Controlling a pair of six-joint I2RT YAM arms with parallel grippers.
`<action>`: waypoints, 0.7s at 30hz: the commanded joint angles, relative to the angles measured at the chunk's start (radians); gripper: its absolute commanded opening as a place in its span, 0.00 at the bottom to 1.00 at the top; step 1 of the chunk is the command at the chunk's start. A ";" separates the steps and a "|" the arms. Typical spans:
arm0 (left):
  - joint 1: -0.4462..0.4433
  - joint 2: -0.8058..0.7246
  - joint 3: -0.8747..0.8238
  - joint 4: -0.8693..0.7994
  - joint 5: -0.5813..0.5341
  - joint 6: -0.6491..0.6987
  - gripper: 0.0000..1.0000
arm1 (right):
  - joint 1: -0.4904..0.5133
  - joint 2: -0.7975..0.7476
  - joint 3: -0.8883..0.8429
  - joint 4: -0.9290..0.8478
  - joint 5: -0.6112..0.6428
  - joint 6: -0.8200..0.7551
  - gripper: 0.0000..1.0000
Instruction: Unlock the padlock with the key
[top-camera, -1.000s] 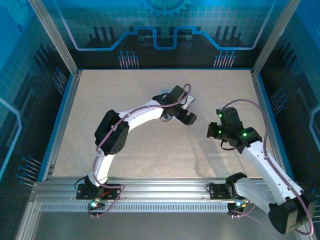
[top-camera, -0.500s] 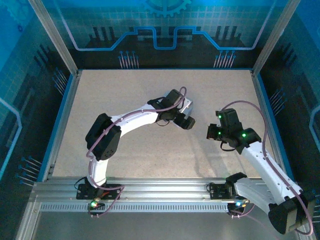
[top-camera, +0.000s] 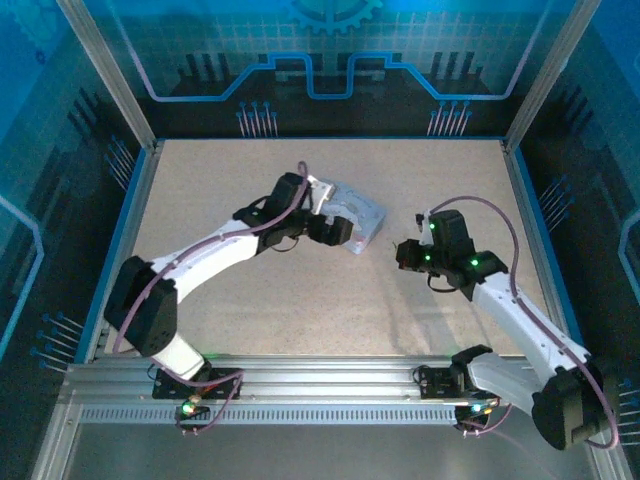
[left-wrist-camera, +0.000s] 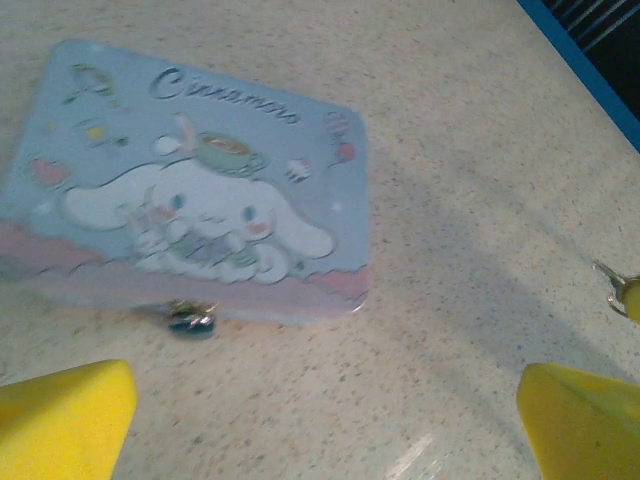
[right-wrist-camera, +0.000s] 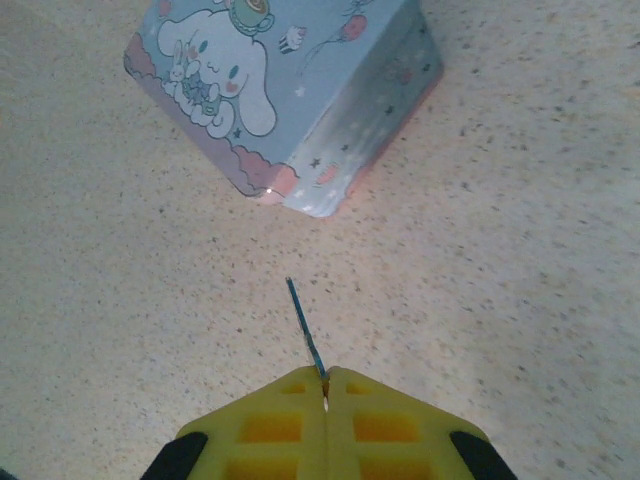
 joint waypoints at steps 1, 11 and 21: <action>0.036 -0.093 -0.114 0.106 0.037 -0.046 0.99 | 0.016 0.068 0.030 0.132 -0.078 0.029 0.00; 0.098 -0.092 -0.276 0.194 0.134 -0.076 0.99 | 0.032 0.342 0.169 0.321 -0.160 0.063 0.00; 0.108 0.096 -0.243 0.305 0.192 -0.028 0.95 | 0.031 0.549 0.244 0.359 -0.189 0.050 0.00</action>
